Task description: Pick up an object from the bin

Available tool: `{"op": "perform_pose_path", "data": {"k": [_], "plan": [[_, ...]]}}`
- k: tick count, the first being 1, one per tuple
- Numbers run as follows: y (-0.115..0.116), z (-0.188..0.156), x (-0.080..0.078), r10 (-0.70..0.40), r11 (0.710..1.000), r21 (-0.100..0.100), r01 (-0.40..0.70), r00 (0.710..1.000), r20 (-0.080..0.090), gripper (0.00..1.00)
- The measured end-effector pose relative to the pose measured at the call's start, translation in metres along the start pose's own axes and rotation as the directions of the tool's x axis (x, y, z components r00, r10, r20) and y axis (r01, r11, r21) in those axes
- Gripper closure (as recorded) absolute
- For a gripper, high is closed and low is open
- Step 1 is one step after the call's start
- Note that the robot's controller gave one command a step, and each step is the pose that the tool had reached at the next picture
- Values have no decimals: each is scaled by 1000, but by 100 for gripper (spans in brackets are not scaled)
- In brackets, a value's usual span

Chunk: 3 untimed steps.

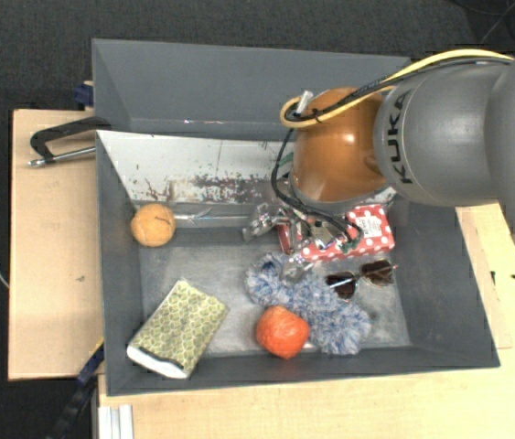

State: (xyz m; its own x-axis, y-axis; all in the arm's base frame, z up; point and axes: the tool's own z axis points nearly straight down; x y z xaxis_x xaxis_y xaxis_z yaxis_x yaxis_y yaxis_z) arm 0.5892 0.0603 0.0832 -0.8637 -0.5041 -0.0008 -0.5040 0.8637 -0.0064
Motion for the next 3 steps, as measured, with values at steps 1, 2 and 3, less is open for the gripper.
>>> {"op": "perform_pose_path", "data": {"k": [1, 2, 3], "plan": [[-2, 0, 3, 15, 1000, -1, -15, 1000, 7, 0], [-1, 0, 2, -154, 988, -4, 154, 988, -11, 100], [-1, 0, 2, -154, 988, -4, 154, 988, -10, 100]]}}
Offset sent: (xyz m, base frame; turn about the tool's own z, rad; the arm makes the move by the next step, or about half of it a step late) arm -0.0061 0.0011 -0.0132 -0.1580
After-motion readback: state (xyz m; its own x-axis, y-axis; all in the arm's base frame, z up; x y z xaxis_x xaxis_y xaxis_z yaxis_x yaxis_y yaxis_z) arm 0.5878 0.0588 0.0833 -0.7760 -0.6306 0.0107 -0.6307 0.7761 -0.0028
